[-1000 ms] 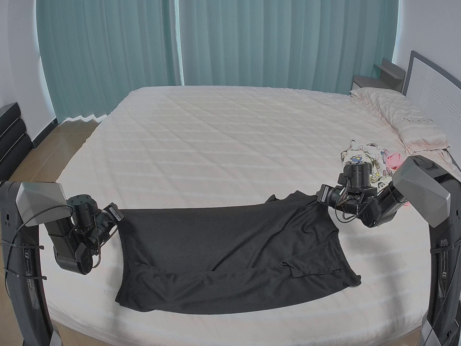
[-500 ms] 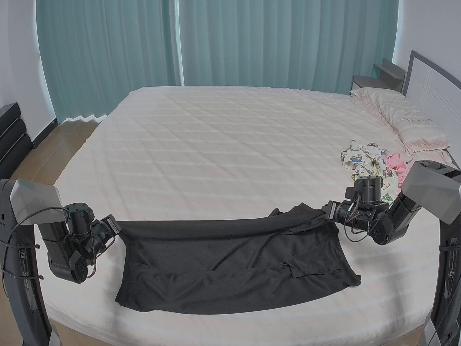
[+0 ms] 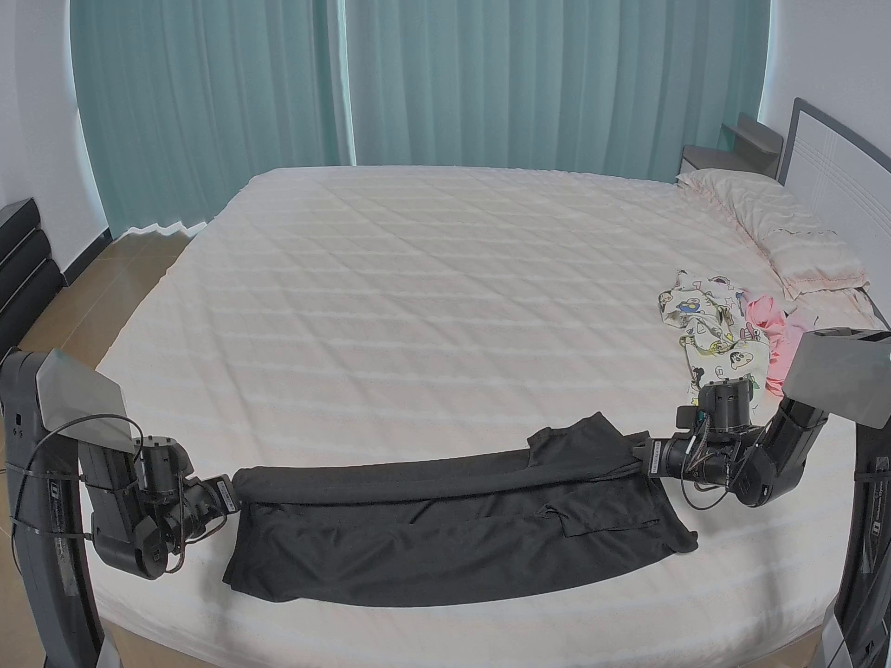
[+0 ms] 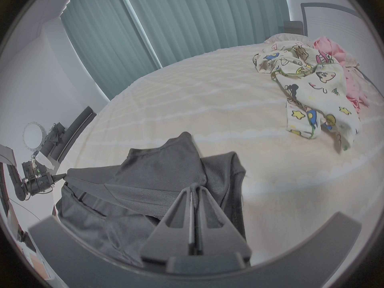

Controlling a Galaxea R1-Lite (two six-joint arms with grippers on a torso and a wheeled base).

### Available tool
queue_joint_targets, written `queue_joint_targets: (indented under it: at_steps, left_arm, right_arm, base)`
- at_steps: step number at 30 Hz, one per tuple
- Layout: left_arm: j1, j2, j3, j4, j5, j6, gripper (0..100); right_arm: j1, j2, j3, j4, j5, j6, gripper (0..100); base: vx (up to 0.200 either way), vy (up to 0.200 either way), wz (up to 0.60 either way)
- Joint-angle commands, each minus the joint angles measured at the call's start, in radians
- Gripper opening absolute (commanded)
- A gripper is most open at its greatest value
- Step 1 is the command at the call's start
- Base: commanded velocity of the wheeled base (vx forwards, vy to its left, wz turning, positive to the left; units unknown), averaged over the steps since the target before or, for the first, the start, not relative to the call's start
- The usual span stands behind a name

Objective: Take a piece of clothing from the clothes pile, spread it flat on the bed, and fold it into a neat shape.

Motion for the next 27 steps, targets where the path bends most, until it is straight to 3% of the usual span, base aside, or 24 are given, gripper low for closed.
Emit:
queue_joint_targets:
  at_steps: [1, 5, 6, 14, 19, 23, 27]
  left_arm:
    - [-0.001, 0.055, 0.024, 0.000, -0.001, 0.004, 0]
    - [-0.008, 0.061, 0.049, 0.001, -0.002, 0.007, 0]
    - [-0.008, 0.062, 0.052, 0.001, -0.002, 0.008, 100]
    - [0.003, 0.053, 0.081, 0.000, -0.002, -0.001, 100]
    - [0.049, 0.018, 0.127, 0.000, -0.004, -0.013, 100]
    - [0.101, -0.050, 0.149, 0.001, -0.068, -0.121, 100]
    - [0.150, -0.111, 0.159, 0.006, -0.136, -0.190, 100]
  right_arm:
    - [0.005, 0.013, 0.031, -0.005, 0.001, -0.005, 0]
    - [0.002, 0.016, 0.033, -0.002, 0.000, -0.004, 0]
    - [0.002, 0.017, 0.033, -0.002, 0.001, -0.004, 100]
    - [-0.007, -0.064, 0.076, -0.015, 0.005, 0.023, 100]
    - [-0.019, -0.139, 0.080, -0.013, 0.009, 0.124, 100]
    - [0.010, -0.179, 0.088, -0.004, 0.008, 0.225, 100]
    - [0.031, -0.175, 0.089, -0.002, 0.009, 0.266, 100]
  base:
    - [0.000, 0.000, 0.00]
    - [0.000, 0.000, 0.00]
    - [0.000, 0.000, 0.00]
    - [0.000, 0.000, 0.00]
    - [0.000, 0.000, 0.00]
    - [0.000, 0.000, 0.00]
    - [0.000, 0.000, 0.00]
